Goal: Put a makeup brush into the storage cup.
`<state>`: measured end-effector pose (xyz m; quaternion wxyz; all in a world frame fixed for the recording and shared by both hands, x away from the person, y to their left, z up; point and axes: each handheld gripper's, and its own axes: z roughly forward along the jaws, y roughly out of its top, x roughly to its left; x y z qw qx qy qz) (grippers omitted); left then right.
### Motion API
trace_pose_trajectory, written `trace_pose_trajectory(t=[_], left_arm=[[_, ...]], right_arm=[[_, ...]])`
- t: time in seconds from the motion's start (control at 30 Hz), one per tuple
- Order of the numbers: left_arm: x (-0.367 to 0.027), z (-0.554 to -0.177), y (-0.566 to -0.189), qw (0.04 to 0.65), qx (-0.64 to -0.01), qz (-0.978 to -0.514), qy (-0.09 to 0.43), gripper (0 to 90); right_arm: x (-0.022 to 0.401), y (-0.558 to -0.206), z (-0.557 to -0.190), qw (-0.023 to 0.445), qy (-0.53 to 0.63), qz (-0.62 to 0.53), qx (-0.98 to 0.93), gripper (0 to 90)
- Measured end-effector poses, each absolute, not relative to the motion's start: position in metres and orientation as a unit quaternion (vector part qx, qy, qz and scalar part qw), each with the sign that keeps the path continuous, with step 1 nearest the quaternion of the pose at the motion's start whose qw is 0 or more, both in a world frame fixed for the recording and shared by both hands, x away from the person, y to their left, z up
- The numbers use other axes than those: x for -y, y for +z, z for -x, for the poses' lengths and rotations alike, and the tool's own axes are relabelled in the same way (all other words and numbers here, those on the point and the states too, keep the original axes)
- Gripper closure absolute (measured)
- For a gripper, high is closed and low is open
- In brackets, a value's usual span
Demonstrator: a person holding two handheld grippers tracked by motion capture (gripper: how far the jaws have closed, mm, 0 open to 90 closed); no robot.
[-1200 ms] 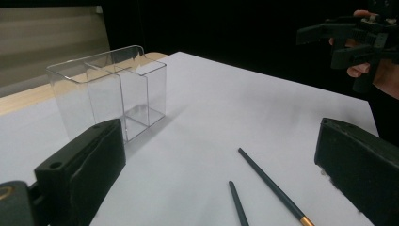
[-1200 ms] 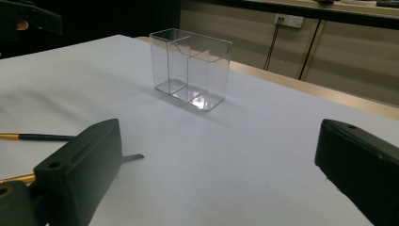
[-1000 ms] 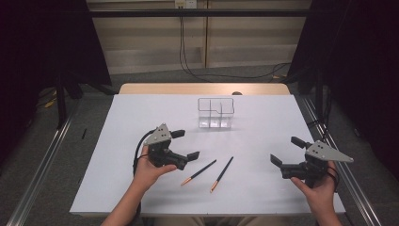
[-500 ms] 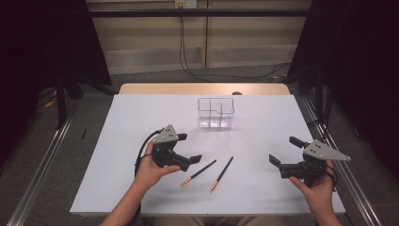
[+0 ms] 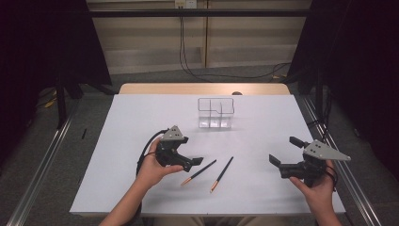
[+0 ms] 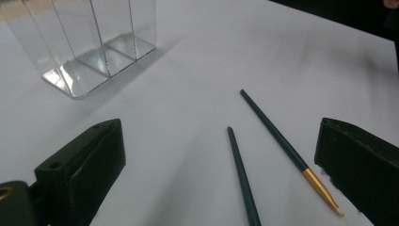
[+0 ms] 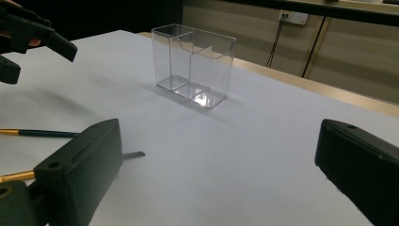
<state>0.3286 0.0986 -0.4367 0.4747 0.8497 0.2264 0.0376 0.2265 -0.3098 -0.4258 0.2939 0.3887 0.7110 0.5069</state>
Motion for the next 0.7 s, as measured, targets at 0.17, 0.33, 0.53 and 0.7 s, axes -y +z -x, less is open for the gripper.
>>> trace_pose_trajectory(t=[0.17,0.33,0.53,0.7], left_arm=[[-0.096,-0.330,-0.438,0.451,-0.237,-0.860,0.028,2.3],[-0.092,-0.330,-0.439,0.426,-0.235,-0.873,0.026,2.8],[-0.089,-0.331,-0.439,0.400,-0.234,-0.886,0.020,3.0],[-0.087,-0.331,-0.439,0.371,-0.235,-0.898,0.013,3.1]], right_arm=[[0.311,-0.427,-0.227,0.294,0.505,-0.392,-0.710,0.7],[0.312,-0.427,-0.227,0.294,0.505,-0.393,-0.711,0.8],[0.311,-0.426,-0.227,0.294,0.504,-0.391,-0.712,0.8],[0.311,-0.426,-0.227,0.294,0.504,-0.391,-0.712,0.8]])
